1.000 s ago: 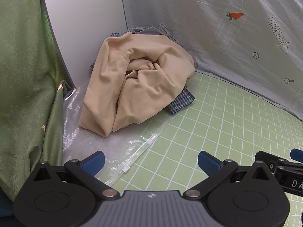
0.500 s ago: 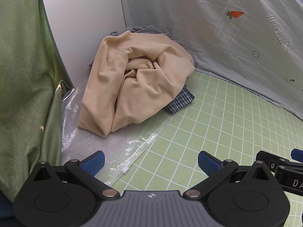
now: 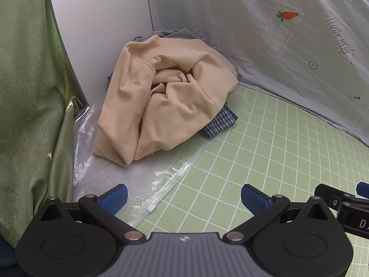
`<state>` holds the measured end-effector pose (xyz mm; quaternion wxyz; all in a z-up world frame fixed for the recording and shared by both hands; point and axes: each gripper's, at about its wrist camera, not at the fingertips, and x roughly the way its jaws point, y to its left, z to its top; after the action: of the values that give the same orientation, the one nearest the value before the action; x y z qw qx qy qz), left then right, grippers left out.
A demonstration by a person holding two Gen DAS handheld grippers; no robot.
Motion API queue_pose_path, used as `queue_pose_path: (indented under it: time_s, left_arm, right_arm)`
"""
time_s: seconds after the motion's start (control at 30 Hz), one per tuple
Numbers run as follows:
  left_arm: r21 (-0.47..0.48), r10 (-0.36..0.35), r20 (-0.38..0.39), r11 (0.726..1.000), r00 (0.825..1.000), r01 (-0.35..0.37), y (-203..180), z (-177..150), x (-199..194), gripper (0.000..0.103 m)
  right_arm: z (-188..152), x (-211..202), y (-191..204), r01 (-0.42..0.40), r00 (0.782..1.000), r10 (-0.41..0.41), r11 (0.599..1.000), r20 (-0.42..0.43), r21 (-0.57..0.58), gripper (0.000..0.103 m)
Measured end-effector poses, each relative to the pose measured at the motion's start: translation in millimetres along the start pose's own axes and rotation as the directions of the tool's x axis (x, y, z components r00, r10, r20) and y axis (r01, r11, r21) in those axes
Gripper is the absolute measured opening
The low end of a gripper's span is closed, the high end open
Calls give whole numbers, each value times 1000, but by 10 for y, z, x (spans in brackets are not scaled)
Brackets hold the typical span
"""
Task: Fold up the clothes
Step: 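Reach both grippers toward the crumpled beige sweater on the clothes pile, then grasp the beige sweater with both grippers and lift it off the pile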
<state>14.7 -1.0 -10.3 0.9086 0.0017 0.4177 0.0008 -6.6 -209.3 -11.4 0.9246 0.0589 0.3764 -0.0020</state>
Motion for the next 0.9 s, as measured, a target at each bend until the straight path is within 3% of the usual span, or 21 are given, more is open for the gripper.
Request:
queue_pose_path:
  time_s: [0.7,0.9]
  left_arm:
    - [-41,3,-41,999,999,-4,67,300,400,103]
    - [-68,65,-47,995,997,-68,299,583,702,103]
  right_arm:
    - [176,280,-101,41,999,-41,999,-15,-2,100]
    - [402,557,-43,48,999,-48,999,-15,0,100]
